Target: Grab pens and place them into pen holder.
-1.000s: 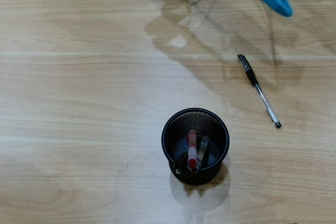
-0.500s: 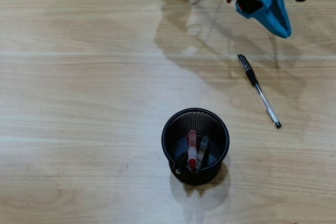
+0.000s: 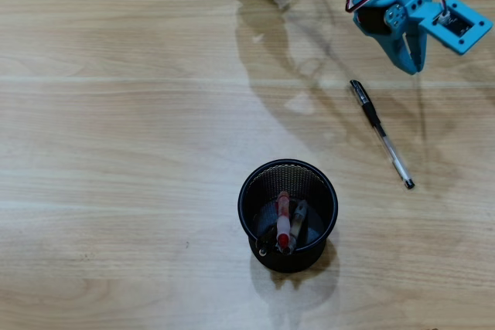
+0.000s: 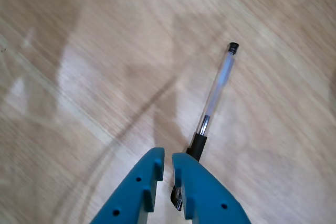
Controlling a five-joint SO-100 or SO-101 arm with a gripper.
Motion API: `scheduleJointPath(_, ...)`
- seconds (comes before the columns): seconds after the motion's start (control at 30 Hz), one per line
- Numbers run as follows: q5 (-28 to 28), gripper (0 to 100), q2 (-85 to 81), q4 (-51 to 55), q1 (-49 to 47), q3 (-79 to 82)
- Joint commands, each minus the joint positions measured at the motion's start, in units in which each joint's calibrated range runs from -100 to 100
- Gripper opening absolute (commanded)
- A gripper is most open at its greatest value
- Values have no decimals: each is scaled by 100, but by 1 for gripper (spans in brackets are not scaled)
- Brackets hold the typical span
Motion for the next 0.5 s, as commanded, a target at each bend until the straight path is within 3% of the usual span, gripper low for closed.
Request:
scheduleJointPath(0.0,-181,2,39,32,264,-351)
scheduleJointPath(0.47,-496,2,535,566,564,-333)
